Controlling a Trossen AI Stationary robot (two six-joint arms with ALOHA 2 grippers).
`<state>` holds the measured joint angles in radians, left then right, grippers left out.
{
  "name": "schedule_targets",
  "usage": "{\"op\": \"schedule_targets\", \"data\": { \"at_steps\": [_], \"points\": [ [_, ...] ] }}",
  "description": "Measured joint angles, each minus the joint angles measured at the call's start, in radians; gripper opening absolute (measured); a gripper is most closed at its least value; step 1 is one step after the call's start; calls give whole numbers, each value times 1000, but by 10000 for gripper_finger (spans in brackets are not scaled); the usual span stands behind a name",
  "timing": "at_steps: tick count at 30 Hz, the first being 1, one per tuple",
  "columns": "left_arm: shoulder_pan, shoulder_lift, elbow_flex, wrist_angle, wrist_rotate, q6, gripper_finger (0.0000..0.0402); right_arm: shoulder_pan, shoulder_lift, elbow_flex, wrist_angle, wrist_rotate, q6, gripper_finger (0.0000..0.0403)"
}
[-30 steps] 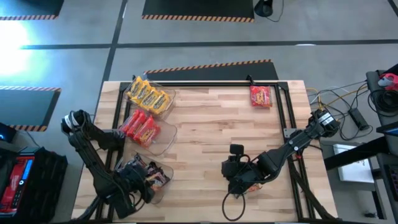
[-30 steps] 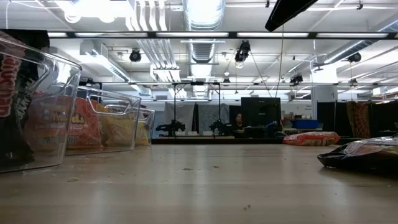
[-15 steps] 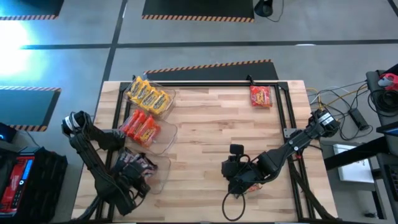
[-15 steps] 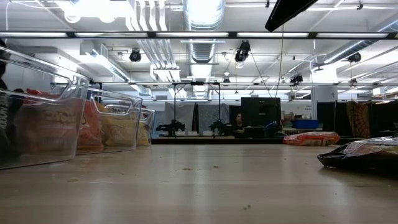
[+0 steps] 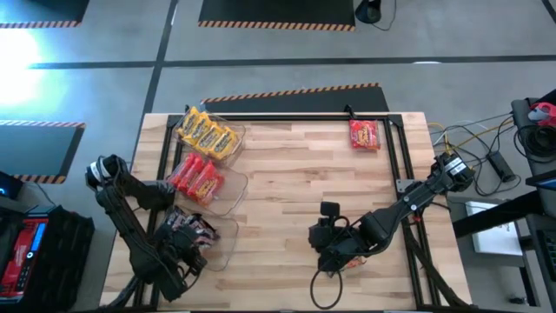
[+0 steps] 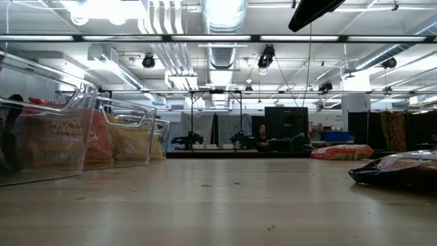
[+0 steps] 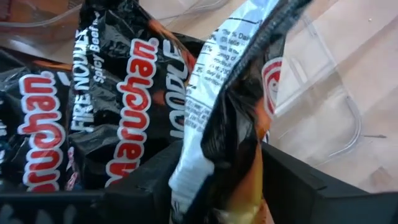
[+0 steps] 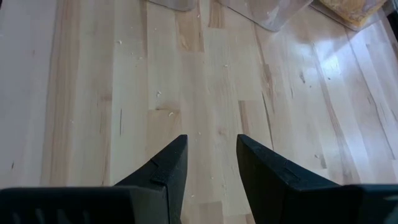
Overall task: Sort Maruchan noodles
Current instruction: Put the black noodles pack into the bottom transparent bin
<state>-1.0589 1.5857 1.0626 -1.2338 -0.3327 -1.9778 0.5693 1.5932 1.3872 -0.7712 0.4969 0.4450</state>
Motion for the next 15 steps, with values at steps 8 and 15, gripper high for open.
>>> {"op": "schedule_targets", "data": {
  "at_steps": [8, 15],
  "points": [
    [-8, -10, 37, -106, -15, -52, 192, 0, 0, 0, 0, 0, 0, 128],
    [-8, -11, 99, -165, -66, -48, 193, 0, 0, 0, 0, 0, 0, 128]
  ]
}}
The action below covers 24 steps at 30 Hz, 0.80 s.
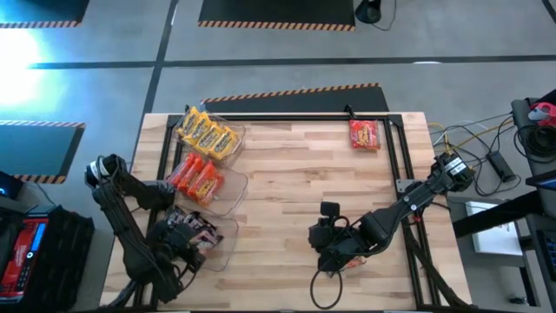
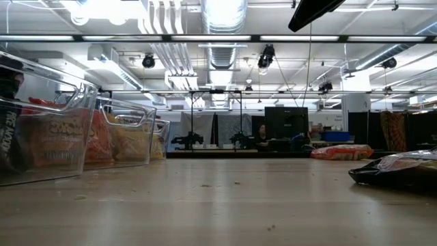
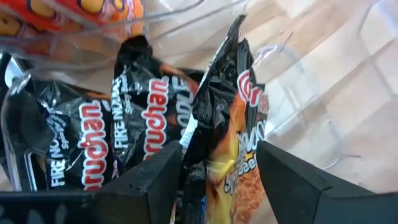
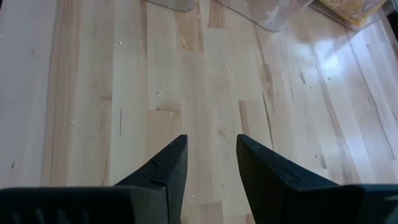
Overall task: Sort Maruchan noodles
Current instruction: Put the black noodles pack into the bottom transparent bin
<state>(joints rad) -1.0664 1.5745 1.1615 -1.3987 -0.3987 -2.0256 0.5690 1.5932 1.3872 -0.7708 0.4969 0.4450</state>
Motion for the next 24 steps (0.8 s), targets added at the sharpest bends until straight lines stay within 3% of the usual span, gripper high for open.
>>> {"op": "schedule_targets", "data": {
  "at_steps": [8, 17, 24],
  "points": [
    [1, 0, 39, -18, -111, 25, 193, 0, 0, 0, 0, 0, 0, 128],
    [2, 24, 49, -19, -129, 69, 193, 0, 0, 0, 1, 0, 0, 128],
    [4, 32, 71, -62, -216, 144, 193, 0, 0, 0, 1, 0, 0, 128]
  ]
}}
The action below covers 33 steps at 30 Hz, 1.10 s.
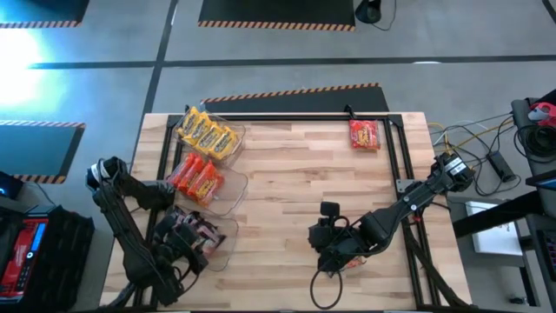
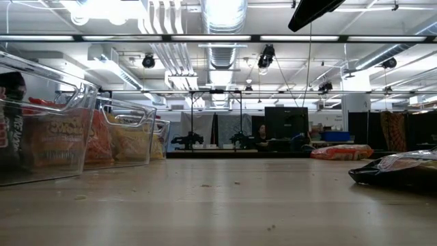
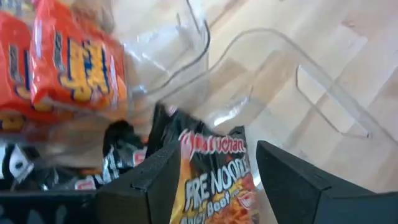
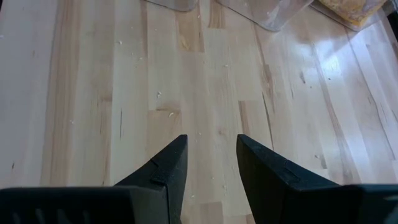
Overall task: Sort Maruchan noodles
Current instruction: Put the black noodles pack into the bottom transparent bin
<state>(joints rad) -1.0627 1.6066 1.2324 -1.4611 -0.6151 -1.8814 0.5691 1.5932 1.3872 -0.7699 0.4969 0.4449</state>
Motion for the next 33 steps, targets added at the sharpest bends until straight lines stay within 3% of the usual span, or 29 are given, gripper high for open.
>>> {"op": "schedule_targets", "data": {
  "at_steps": [4, 8, 16, 25, 30, 33],
  "points": [
    [5, 0, -1, -2, -61, 13, 193, 0, 0, 0, 0, 0, 0, 128],
    [12, 0, -1, 33, -193, 58, 193, 0, 0, 0, 1, 0, 0, 128],
    [73, 0, -10, 231, -357, 295, 193, 0, 0, 0, 2, 0, 0, 128],
    [120, 0, -17, 542, -420, 697, 193, 0, 0, 0, 2, 0, 0, 128],
    [125, 1, -17, 576, -424, 756, 193, 0, 0, 0, 2, 0, -2, 128],
    [139, 9, -17, 602, -424, 774, 193, -4, 0, 0, 29, 9, -149, 128]
  ]
}}
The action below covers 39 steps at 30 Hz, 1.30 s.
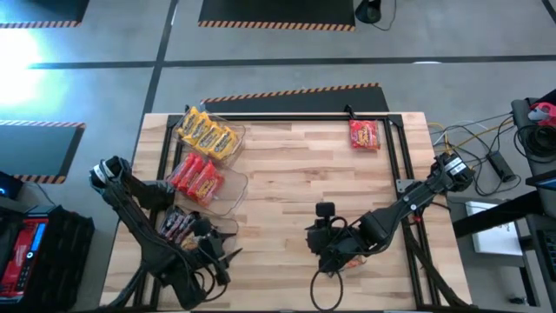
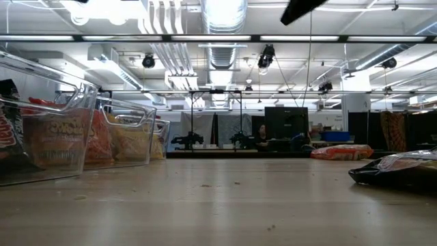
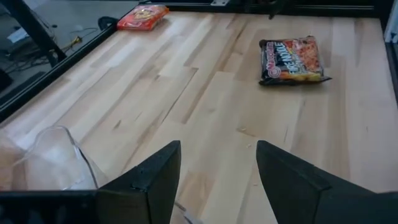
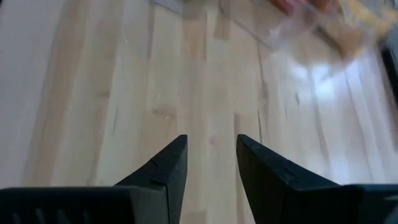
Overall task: Sort Maruchan noodles
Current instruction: Put the black noodles pack into the bottom transparent bin
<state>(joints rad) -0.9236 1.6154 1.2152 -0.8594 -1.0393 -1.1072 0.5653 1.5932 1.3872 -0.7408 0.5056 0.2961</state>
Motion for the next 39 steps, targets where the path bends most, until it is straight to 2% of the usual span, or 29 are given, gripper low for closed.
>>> {"op": "schedule_targets", "data": {
  "at_steps": [3, 9, 12, 18, 21, 23, 26, 30, 32, 34, 36, 39],
  "points": [
    [31, 19, 0, 33, 0, 1, 193, -1, 0, 0, 71, 1, -44, 128],
    [115, 71, 0, 87, 19, 32, 193, -1, 0, 0, 276, -8, 61, 128],
    [152, 90, 0, 174, 102, 172, 193, -1, 0, 0, 362, -26, 65, 128],
    [215, 120, 0, 458, 253, 556, 193, -3, 0, 1, 556, -34, 81, 128],
    [237, 147, 0, 552, 324, 661, 193, -3, 0, 2, 510, -36, 299, 128],
    [252, 168, 0, 590, 364, 711, 193, 6, -1, 2, 373, -56, 552, 128],
    [291, 206, 0, 674, 442, 789, 193, 56, -1, 1, 143, -62, 845, 127],
    [368, 264, 0, 807, 604, 875, 193, 157, 15, -7, -105, -68, 1224, 127],
    [408, 299, 0, 886, 684, 918, 193, 198, 14, -20, -169, -65, 1388, 127],
    [446, 328, 0, 975, 755, 957, 193, 240, 12, -30, -250, -75, 1540, 127],
    [478, 361, 0, 1074, 829, 967, 193, 276, 11, -41, -330, -128, 1662, 127],
    [516, 420, 0, 1213, 929, 954, 193, 310, 8, -85, -345, -224, 1764, 127]
  ]
}}
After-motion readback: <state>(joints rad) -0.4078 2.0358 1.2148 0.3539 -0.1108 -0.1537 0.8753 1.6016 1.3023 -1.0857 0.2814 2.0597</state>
